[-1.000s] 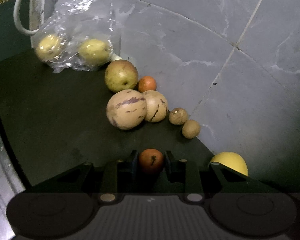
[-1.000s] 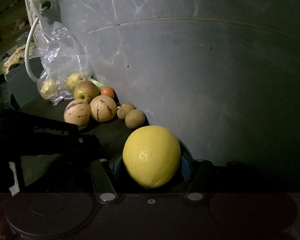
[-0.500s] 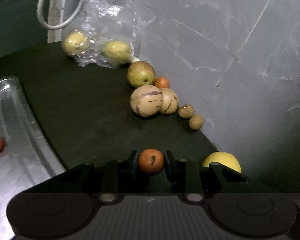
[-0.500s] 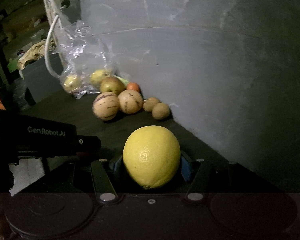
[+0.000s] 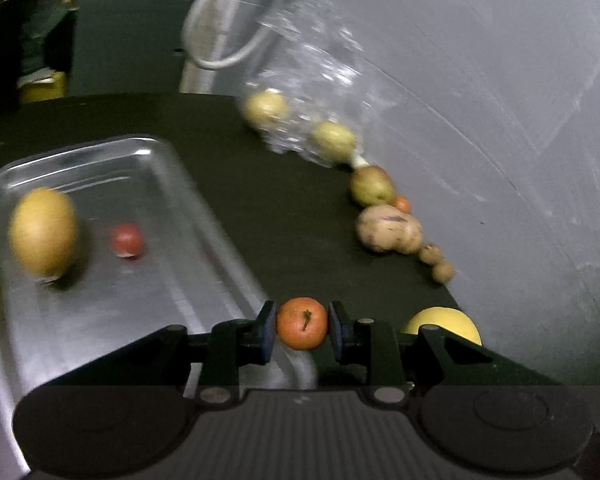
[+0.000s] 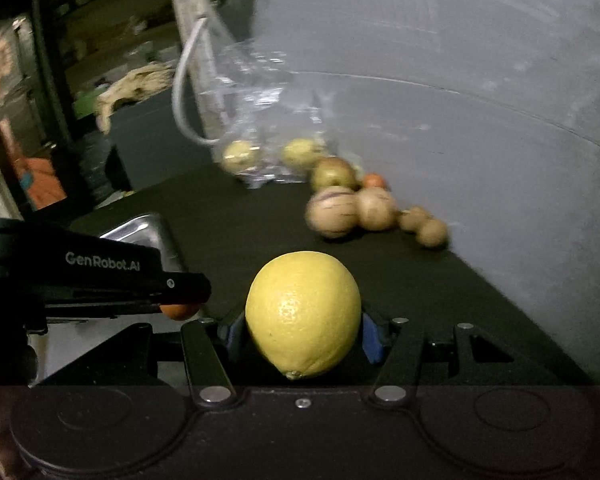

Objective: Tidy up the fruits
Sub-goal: 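Carry the tangerine and lemon with both tools over the metal tray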

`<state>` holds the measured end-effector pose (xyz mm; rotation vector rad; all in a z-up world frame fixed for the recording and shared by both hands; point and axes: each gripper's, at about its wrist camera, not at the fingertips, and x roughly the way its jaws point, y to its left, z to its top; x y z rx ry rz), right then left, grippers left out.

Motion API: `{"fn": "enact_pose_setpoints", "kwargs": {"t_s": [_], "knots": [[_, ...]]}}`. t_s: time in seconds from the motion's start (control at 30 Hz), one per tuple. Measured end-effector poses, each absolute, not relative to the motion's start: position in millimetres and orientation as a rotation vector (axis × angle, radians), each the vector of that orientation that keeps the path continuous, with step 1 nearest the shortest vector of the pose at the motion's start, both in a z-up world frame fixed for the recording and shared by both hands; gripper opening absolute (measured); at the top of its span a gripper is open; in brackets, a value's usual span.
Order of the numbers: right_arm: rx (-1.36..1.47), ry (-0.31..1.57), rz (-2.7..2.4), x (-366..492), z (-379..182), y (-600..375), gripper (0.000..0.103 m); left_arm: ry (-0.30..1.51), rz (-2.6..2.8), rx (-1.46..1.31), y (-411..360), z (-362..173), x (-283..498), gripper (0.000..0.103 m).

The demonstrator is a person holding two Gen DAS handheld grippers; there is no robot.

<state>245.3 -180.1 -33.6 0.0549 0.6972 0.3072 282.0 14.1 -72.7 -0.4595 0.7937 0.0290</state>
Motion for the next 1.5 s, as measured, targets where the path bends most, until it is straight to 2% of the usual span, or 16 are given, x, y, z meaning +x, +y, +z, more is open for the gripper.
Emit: {"fn": "enact_pose_setpoints", "kwargs": {"t_s": [0.67, 1.5], "knots": [[-0.071, 0.736, 0.575, 197.2, -34.7, -65.8, 0.058, 0.743, 0.28, -0.57, 119.4, -81.8, 197.6, 0.03], [-0.128, 0.785, 0.586, 188.8, -57.3, -49.6, 0.058, 0.798, 0.298, -0.537, 125.2, -94.0, 202.1, 0.03]]}}
